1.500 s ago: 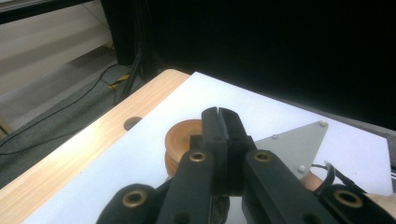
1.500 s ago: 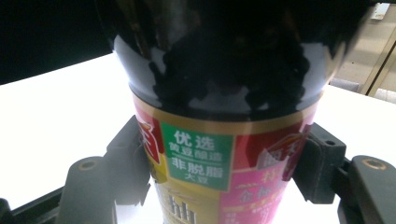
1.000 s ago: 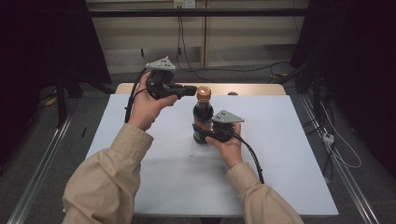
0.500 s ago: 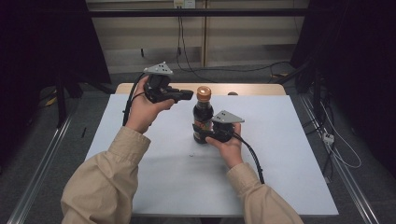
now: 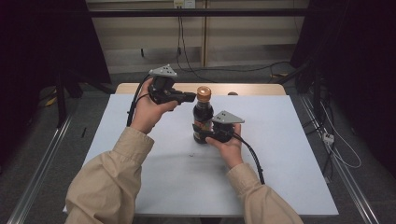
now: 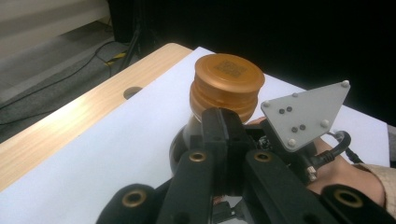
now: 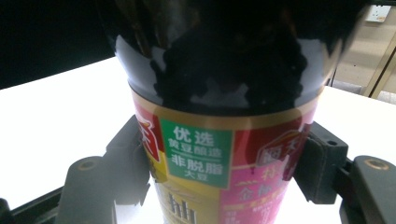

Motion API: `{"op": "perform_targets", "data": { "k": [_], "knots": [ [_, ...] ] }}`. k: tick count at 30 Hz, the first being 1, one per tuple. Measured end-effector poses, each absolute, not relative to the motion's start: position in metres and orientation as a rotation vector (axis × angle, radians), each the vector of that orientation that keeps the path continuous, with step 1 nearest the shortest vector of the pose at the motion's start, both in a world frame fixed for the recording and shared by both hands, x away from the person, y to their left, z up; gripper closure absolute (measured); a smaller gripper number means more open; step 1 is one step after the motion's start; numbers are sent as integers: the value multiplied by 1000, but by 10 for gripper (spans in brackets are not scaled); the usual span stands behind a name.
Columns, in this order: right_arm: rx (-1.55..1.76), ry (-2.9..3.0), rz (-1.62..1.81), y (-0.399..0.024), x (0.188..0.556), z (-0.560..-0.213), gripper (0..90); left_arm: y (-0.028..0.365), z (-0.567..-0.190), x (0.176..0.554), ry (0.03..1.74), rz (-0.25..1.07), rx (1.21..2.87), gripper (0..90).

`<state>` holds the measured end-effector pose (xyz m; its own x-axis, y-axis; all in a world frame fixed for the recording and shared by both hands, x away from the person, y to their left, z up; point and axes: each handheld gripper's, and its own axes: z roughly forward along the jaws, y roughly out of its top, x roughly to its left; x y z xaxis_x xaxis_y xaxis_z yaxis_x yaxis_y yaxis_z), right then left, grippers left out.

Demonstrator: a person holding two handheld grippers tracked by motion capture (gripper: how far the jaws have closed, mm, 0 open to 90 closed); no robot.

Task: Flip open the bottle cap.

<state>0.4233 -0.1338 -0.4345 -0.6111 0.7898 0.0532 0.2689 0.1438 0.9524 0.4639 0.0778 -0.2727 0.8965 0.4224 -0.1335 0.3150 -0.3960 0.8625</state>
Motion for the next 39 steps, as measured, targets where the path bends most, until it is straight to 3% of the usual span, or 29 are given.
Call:
{"op": "perform_targets", "data": {
  "k": [39],
  "knots": [
    [1019, 1954, 1482, -134, 423, -435, 308, 68, -262, 467, 530, 136, 2020, 900]
  ]
}}
